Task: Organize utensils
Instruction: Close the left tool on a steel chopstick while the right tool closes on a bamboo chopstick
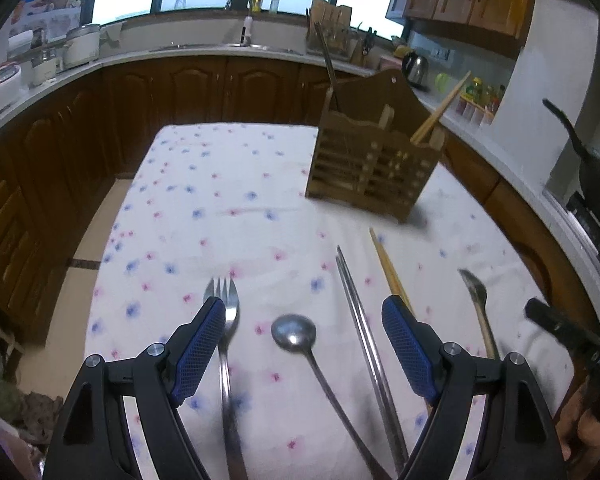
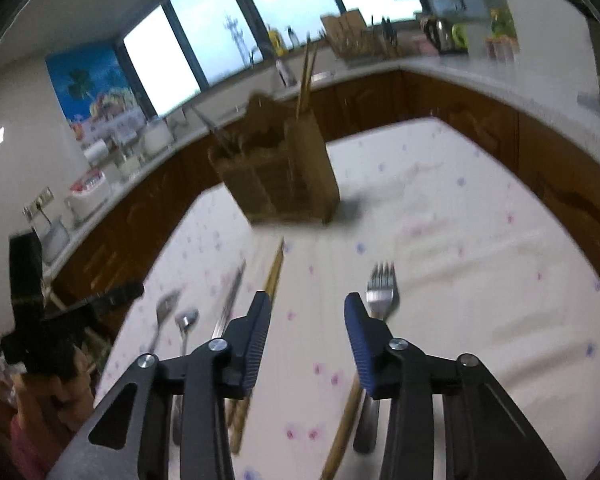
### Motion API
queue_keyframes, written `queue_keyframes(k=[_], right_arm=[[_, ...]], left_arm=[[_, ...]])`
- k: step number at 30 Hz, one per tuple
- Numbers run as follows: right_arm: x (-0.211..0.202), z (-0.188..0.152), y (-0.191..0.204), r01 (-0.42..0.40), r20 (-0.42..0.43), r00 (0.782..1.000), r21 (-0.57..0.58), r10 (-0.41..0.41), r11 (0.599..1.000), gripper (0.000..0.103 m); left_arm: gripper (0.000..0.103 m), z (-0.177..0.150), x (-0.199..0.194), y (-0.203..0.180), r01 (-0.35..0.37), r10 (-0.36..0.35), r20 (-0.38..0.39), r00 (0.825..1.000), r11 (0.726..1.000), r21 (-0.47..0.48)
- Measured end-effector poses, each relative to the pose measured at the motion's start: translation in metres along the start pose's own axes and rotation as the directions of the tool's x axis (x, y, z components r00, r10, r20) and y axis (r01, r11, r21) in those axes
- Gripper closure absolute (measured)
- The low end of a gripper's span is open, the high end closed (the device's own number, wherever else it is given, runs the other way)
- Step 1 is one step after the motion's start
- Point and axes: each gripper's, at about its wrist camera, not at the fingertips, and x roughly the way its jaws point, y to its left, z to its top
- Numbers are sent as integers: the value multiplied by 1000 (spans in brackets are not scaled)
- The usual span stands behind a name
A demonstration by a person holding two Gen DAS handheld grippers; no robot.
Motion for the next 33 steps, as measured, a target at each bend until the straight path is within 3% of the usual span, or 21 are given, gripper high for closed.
queue_keyframes(k=[10,17,23,30,33], right_arm=[[43,-23,-13,80,-165,983,2,-78,997,66],[53,-20,-22,82,-175,981,-3,-81,997,67],[66,-9,-23,86,-183,979,-18,-87,996,79],[76,-1,-25,66,-185,981,-8,-66,998,79],[77,1,-26,57,-185,981,-1,-56,998,79]], left_arm=[[23,-1,17,-13,-11,13,-48,999,999,37],[24,2,46,-20,-30,38,-113,993,997,70],[34,13,77,-31,-56,73,-156,985,992,112],[43,21,114,-42,-86,117,-200,973,984,156],[41,22,120,-44,-89,120,-187,975,982,167]])
